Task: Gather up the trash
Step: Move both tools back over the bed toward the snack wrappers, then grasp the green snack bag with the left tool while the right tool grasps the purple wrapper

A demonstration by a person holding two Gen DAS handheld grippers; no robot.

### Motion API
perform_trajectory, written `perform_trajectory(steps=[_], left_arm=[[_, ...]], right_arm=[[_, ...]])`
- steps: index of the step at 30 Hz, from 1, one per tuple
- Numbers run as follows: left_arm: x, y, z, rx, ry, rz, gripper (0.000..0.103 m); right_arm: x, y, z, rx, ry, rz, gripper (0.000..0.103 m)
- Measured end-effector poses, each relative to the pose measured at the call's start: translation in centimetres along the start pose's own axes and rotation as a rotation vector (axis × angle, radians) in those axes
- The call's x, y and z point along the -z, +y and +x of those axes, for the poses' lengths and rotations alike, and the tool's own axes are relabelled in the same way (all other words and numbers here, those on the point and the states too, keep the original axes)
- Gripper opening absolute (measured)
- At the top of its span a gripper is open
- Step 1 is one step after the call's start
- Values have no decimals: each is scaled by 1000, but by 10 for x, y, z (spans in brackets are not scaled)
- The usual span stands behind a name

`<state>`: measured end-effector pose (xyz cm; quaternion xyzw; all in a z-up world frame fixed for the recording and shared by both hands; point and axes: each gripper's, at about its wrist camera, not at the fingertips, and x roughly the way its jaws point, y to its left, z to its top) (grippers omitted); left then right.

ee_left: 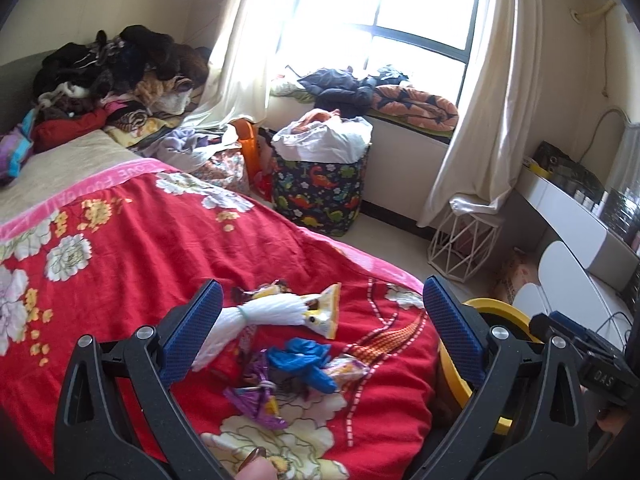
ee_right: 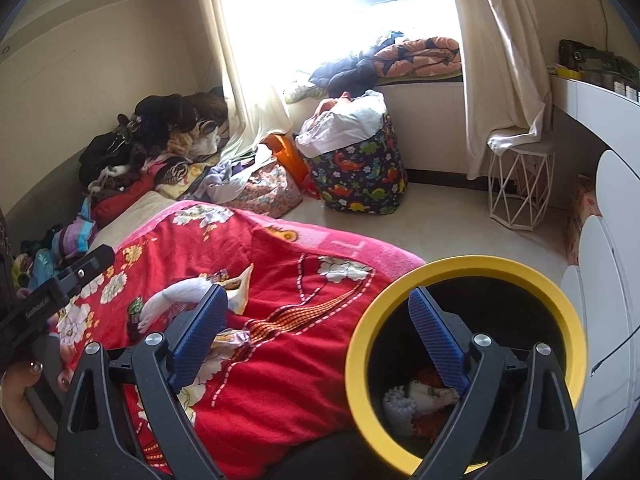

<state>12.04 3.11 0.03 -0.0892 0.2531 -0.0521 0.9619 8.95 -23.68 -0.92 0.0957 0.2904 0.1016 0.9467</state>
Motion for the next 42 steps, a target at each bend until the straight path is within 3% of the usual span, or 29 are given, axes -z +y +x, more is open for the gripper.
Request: perform_trajectory(steps=[13,19,31,42], left_arm=[[7,69,-3,-107,16,-96,92],[18,86,0,-141,45,-98,92],[51,102,22,-176,139,-40,92],[63,102,44,-179,169,24,71]], right_arm=[[17,35,39,-66,99,-38,89],[25,47,63,-53,141,-67,89],[36,65,109,-25,208,-118,78],[42,70,152,-31,295,-71,69]])
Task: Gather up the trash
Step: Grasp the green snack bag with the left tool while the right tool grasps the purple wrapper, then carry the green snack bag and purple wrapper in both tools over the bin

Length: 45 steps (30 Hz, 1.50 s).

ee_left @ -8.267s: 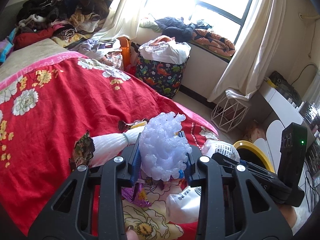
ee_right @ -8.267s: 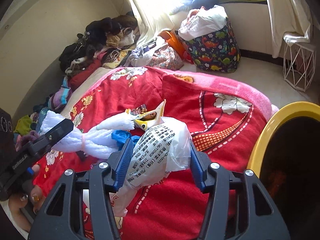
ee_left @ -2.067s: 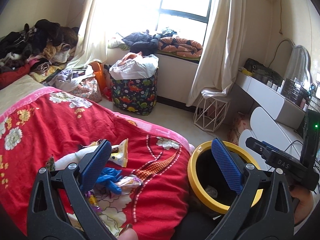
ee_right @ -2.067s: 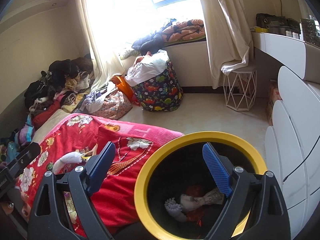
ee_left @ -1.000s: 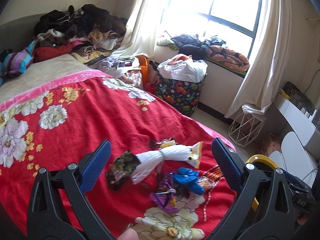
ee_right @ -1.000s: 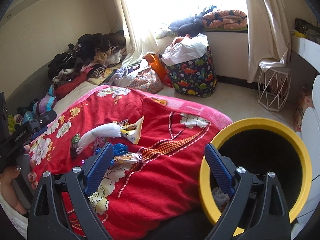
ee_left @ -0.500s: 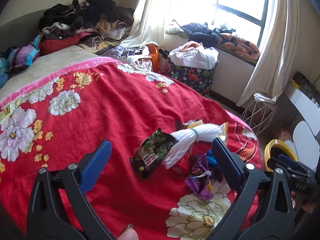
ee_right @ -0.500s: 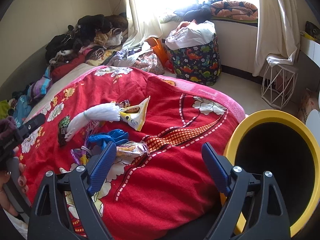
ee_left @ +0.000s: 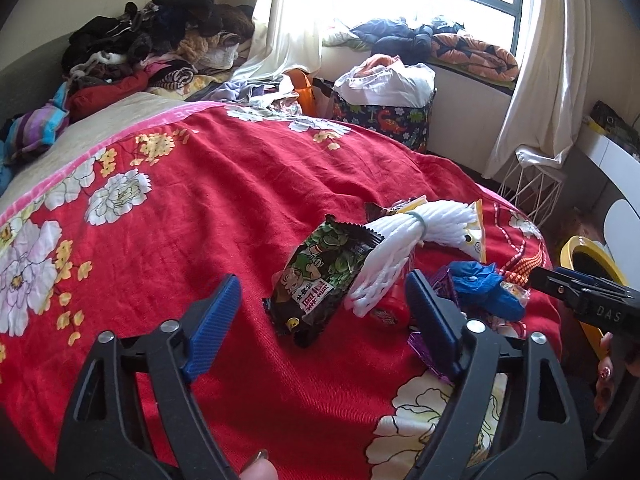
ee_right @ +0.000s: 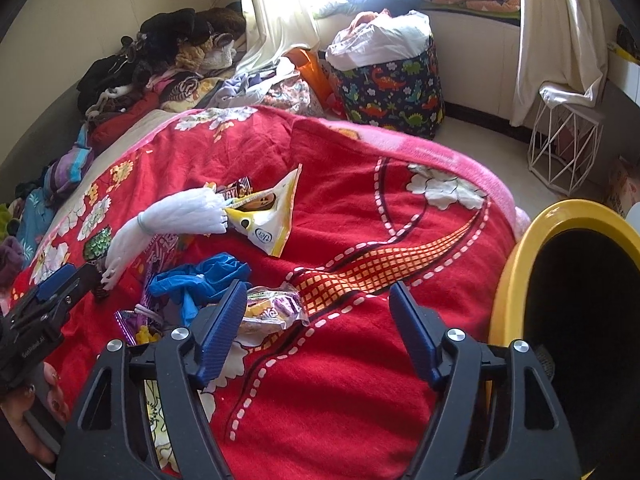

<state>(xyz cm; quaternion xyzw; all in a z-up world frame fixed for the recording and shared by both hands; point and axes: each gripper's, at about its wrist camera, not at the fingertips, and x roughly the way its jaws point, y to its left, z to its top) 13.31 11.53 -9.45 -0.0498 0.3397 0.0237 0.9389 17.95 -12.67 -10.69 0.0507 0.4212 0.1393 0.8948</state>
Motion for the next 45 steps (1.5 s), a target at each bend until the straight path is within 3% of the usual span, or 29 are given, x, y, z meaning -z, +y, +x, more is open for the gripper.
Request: perform_trajectory(steps=[6,10,14,20,25,45], left_arm=[[3,0,10,5,27,4,57],[6,-1,13,9,40,2,48],[10,-2,16,4,56,1,31],[9,-3,11,16,55,4,15],[7,-4,1,44,44,-7,12],[-29,-24,-50,188,-72,-70,8]], right_arm=[[3,10,24,-59,68,9,64],[7,14,30,-130,94,15,47],[11,13,25,-195,107,38,36],[15,8,-3,-264,71,52,19],[13,10,-29,-287,40,19,13],[2,-17,-80,-285,-56,54,13]])
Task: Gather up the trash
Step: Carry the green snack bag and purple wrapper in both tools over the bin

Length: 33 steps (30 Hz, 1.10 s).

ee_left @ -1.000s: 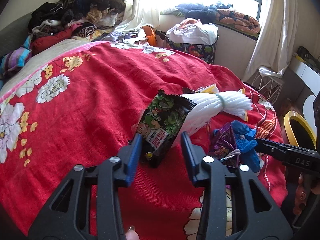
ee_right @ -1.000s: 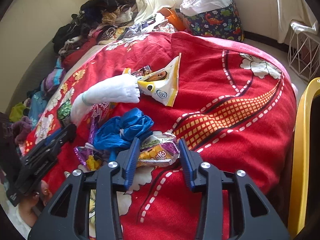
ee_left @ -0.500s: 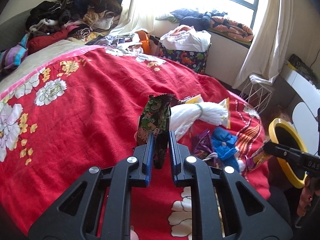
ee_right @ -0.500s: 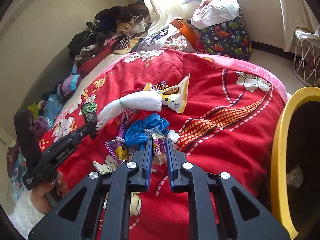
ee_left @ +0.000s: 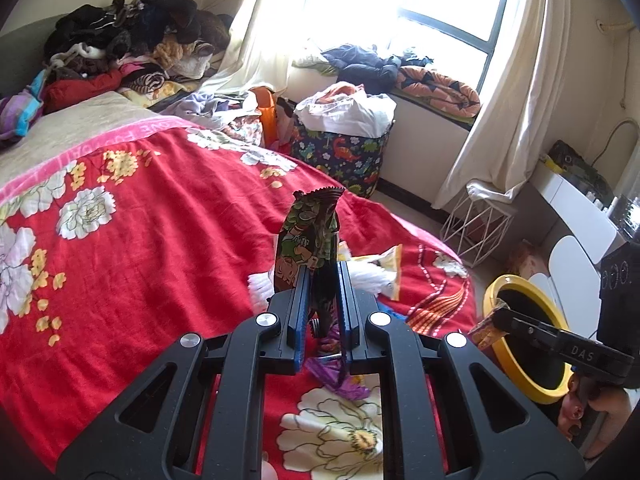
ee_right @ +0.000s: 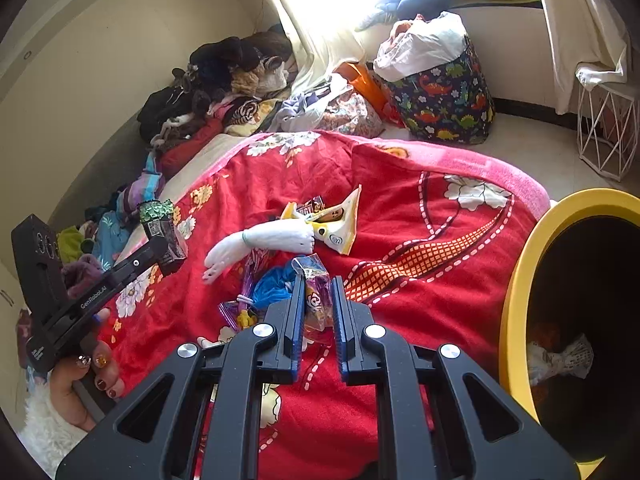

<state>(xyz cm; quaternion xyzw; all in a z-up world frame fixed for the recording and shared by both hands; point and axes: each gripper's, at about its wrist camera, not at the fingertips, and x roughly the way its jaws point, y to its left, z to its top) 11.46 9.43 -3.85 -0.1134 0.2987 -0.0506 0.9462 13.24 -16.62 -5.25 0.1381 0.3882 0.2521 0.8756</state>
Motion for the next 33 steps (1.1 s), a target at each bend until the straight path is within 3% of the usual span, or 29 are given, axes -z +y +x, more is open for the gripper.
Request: perform_trajectory(steps=[12,33], left_arm=[[-2,-40,-6,114,5,28,8],[4,-92,-8,198,25,121,8]], right_arm=[[-7,0,-25,33,-68,-20,13],[-18,-30,-67,93,-168,27,13]])
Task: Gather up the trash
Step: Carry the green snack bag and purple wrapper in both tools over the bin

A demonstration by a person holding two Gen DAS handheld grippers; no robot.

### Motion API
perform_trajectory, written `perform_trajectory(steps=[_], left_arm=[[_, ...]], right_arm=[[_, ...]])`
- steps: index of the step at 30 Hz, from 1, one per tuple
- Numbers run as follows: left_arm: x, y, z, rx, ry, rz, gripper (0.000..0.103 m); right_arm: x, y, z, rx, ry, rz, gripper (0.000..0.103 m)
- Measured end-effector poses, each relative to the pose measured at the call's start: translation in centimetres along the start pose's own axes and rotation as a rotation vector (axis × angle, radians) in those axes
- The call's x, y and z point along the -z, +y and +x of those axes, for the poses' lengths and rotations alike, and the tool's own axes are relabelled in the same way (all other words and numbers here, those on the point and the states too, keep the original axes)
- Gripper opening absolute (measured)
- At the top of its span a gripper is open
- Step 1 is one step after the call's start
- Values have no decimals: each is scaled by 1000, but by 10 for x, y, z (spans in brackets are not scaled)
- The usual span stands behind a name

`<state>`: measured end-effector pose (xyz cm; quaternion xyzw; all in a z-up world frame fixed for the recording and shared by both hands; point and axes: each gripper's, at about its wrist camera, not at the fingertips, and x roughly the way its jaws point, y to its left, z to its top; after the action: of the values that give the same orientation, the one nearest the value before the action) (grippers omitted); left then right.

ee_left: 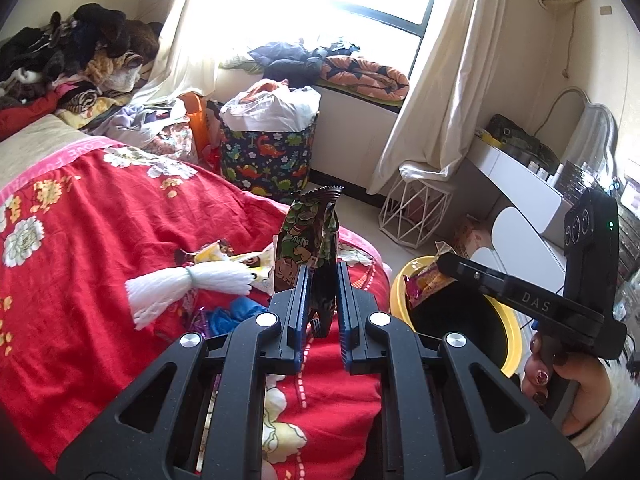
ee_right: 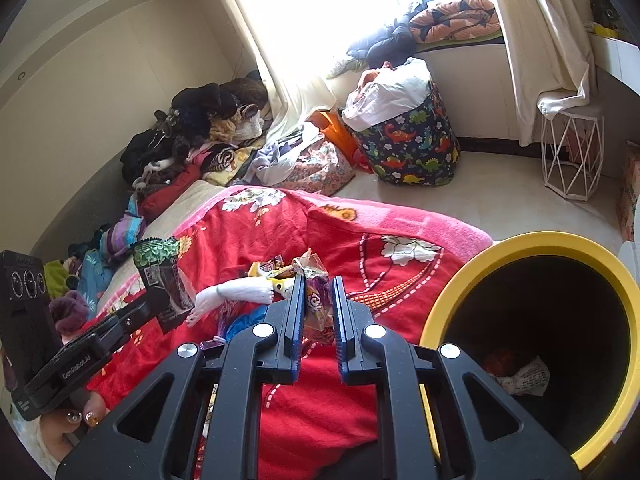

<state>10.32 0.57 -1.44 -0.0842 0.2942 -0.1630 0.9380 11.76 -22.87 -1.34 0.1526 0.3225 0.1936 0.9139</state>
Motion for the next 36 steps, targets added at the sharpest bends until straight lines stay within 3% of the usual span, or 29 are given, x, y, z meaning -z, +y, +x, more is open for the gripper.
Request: perform_trajectory(steps=[36], left_arm=[[8,-71,25,70,43,146,8]], right_arm=[[-4,-76,-44,111,-86,170,13]])
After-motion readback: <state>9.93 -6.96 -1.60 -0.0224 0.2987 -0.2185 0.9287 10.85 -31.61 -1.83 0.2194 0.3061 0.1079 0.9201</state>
